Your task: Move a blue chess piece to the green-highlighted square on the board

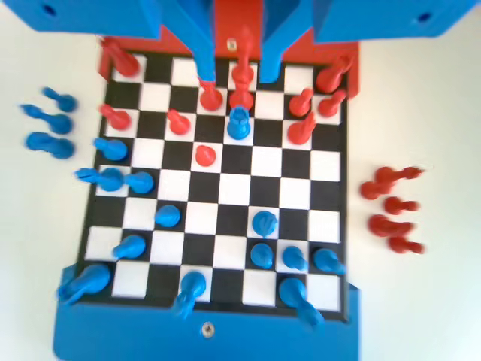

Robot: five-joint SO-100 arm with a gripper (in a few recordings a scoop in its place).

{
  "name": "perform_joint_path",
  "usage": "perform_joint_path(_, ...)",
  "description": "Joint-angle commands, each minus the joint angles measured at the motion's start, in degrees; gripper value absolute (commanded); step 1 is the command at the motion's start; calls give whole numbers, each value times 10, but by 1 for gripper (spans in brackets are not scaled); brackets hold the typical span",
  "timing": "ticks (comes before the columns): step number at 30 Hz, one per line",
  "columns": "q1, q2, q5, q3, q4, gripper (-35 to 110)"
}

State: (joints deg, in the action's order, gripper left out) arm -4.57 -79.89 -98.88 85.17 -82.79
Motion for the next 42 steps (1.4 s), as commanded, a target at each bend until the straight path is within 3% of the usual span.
perform_joint_path(1,-9,-139,-16,-40,-53,5)
perform_joint_path(14,24,-379,-53,-20,-156,1)
perform_joint_path(21,37,-542,-59,90,-220,1)
perform_joint_path(32,50,-774,-55,292,-176,1)
perform_joint_path(42,41,-864,-47,391,-92,1)
